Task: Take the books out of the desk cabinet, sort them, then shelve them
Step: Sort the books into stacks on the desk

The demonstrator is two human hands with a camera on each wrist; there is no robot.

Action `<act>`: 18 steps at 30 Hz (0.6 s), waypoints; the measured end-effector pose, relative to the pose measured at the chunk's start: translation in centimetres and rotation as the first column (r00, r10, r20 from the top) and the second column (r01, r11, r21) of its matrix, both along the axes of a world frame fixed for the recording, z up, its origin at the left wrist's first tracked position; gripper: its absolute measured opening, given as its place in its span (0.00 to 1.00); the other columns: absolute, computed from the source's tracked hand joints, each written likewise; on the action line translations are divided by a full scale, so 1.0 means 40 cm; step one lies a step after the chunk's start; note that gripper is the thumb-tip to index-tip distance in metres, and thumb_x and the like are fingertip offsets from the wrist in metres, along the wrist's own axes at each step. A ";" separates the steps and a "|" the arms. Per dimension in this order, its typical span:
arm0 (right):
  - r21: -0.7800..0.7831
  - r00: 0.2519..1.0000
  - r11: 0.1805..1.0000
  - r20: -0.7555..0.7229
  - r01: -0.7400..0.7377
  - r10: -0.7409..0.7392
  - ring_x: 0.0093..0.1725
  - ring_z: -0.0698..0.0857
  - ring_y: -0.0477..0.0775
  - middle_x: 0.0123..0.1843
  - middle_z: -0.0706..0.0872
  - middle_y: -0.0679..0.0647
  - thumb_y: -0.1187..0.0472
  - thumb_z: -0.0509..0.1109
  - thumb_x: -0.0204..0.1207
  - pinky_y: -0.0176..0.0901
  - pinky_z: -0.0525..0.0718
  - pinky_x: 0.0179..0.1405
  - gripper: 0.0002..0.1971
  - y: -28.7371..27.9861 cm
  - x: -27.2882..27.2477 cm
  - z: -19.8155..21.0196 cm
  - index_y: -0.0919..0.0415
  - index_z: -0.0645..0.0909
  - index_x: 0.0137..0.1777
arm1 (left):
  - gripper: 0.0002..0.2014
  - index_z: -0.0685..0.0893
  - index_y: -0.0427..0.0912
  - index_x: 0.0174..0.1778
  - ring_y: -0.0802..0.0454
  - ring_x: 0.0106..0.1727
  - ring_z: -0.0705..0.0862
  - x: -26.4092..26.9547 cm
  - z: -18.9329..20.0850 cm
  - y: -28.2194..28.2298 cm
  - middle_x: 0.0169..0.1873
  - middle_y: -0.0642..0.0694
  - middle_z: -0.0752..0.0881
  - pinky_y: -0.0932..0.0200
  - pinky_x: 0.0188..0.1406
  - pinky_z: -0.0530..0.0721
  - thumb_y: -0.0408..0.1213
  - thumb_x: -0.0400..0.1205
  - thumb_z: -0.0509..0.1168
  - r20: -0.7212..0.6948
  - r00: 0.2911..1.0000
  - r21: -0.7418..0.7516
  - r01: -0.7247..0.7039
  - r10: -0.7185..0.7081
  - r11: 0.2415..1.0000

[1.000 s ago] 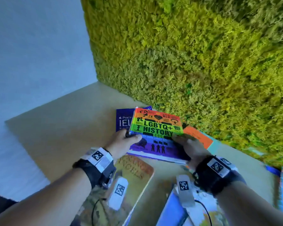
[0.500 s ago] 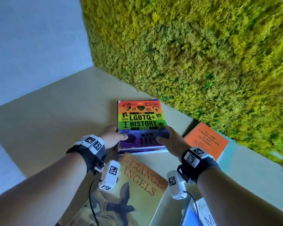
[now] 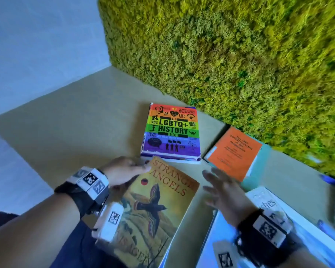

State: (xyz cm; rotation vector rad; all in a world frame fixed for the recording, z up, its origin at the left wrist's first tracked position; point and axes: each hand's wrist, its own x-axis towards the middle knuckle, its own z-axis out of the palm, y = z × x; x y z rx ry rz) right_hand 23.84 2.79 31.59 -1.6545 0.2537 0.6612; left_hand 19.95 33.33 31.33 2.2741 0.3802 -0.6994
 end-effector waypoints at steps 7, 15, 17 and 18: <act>0.155 0.892 0.969 -0.385 -0.190 0.236 0.43 0.85 0.54 0.47 0.92 0.52 0.41 0.74 0.76 0.52 0.78 0.55 0.19 0.062 -0.196 -0.013 0.55 0.90 0.55 | 0.52 0.88 0.46 0.52 0.41 0.45 0.91 -0.135 -0.046 -0.013 0.44 0.48 0.94 0.53 0.44 0.83 0.90 0.53 0.60 0.046 0.997 -0.083 -0.064 0.068 0.994; 0.026 0.987 0.992 -0.095 -0.125 0.127 0.51 0.94 0.55 0.56 0.95 0.50 0.45 0.77 0.74 0.52 0.89 0.49 0.23 0.059 -0.122 0.055 0.52 0.82 0.67 | 0.22 0.81 0.53 0.62 0.50 0.56 0.93 -0.139 0.064 -0.067 0.56 0.54 0.93 0.38 0.60 0.88 0.45 0.75 0.80 0.184 0.954 -0.463 -0.127 0.236 0.877; 0.001 0.995 0.995 0.007 -0.101 0.101 0.52 0.93 0.51 0.57 0.95 0.47 0.46 0.74 0.79 0.50 0.87 0.48 0.16 0.059 -0.066 0.091 0.49 0.83 0.65 | 0.21 0.81 0.54 0.63 0.50 0.57 0.92 -0.100 0.090 -0.072 0.56 0.55 0.93 0.38 0.62 0.87 0.45 0.76 0.80 0.258 0.933 -0.489 -0.097 0.251 0.867; 0.011 0.995 0.996 0.047 -0.087 0.086 0.53 0.92 0.51 0.56 0.95 0.47 0.49 0.73 0.82 0.51 0.86 0.50 0.12 0.066 -0.034 0.113 0.48 0.84 0.64 | 0.21 0.82 0.55 0.62 0.51 0.57 0.92 -0.072 0.102 -0.073 0.55 0.55 0.93 0.38 0.62 0.87 0.48 0.75 0.79 0.295 0.915 -0.490 -0.101 0.274 0.866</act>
